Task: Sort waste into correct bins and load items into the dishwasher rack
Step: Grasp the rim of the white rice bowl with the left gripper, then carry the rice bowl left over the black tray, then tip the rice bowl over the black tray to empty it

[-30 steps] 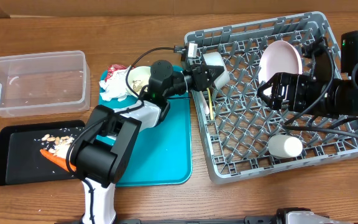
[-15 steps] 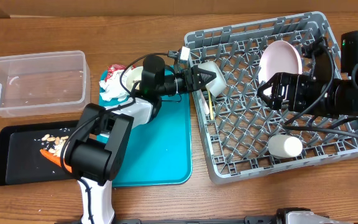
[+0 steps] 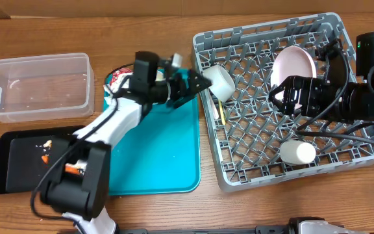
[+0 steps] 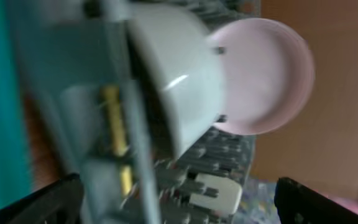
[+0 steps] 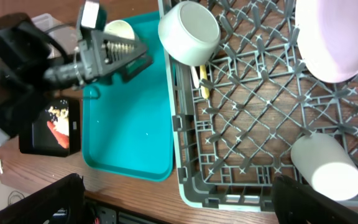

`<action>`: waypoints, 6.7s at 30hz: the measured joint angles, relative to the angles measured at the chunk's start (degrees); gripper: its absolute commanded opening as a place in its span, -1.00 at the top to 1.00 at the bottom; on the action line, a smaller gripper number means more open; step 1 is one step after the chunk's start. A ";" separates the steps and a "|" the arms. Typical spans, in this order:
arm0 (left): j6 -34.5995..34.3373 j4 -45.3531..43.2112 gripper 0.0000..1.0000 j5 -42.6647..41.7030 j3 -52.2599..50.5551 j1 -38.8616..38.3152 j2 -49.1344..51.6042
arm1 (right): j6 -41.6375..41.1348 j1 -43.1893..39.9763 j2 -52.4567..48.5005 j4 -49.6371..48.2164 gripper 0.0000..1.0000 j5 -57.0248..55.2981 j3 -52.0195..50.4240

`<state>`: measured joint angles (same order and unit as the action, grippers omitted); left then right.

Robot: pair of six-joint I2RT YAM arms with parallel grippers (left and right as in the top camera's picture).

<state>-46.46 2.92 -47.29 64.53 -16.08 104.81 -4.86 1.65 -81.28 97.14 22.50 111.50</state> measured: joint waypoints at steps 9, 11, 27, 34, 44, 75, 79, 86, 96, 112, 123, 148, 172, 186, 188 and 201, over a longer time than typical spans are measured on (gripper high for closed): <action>19.34 12.83 -0.21 12.20 -0.94 2.45 -13.55 | -0.02 0.00 0.00 0.02 -1.00 0.00 -0.09; 25.03 13.51 0.04 14.82 -0.72 2.29 -14.69 | -0.02 0.00 0.00 -0.02 -1.00 0.00 -0.09; 46.07 13.55 0.12 38.49 -0.63 2.23 -6.01 | 0.00 0.00 0.00 0.02 -1.00 0.00 -0.09; 48.19 9.42 0.27 39.26 -0.66 2.23 0.52 | -0.02 0.00 0.00 0.02 -1.00 0.00 -0.09; 49.57 9.46 0.17 39.15 -0.66 1.03 0.87 | 0.00 0.00 0.00 0.00 -1.00 -0.02 -0.09; 52.85 16.22 0.06 36.17 -0.74 -3.61 0.24 | -0.02 0.00 0.00 0.02 -1.00 0.00 -0.09; 52.92 15.67 0.27 37.07 -0.74 -4.98 2.27 | -0.02 0.00 0.00 0.00 -1.00 0.00 -0.09; 52.61 14.99 0.92 40.68 -0.74 -5.29 2.27 | 0.02 0.00 0.00 0.00 -1.00 -0.02 -0.09; 44.30 21.66 0.92 44.89 -0.04 -5.33 -1.40 | 0.00 0.00 0.00 0.04 -1.00 0.00 -0.09; 22.49 44.89 0.91 43.80 -0.74 -3.89 -33.09 | 0.00 0.00 0.00 -0.02 -1.00 0.00 -0.09; 21.90 54.29 0.91 29.40 -0.87 22.71 -39.91 | -0.02 0.00 0.00 0.00 -1.00 0.00 -0.09; 52.78 34.75 0.92 -36.06 -28.52 78.34 -29.03 | 0.00 0.00 0.00 0.00 -1.00 -0.02 -0.11; 59.30 36.48 0.92 -40.83 -29.05 80.35 -23.98 | 0.00 0.00 0.00 -0.02 -1.00 0.00 -0.11; 56.94 33.73 0.92 -40.44 -29.20 80.96 -24.02 | -0.02 0.00 0.00 0.02 -1.00 0.00 -0.11; 56.94 33.66 0.92 -40.87 -29.20 80.96 -24.02 | -0.02 0.00 0.00 0.00 -1.00 -0.02 -0.11; 57.42 38.14 0.92 -40.68 -29.20 77.59 -24.37 | -0.02 0.00 0.00 0.02 -1.00 -0.02 -0.11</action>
<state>10.96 41.06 -87.96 35.33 61.52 80.44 -4.89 1.65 -81.28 97.17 22.48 111.39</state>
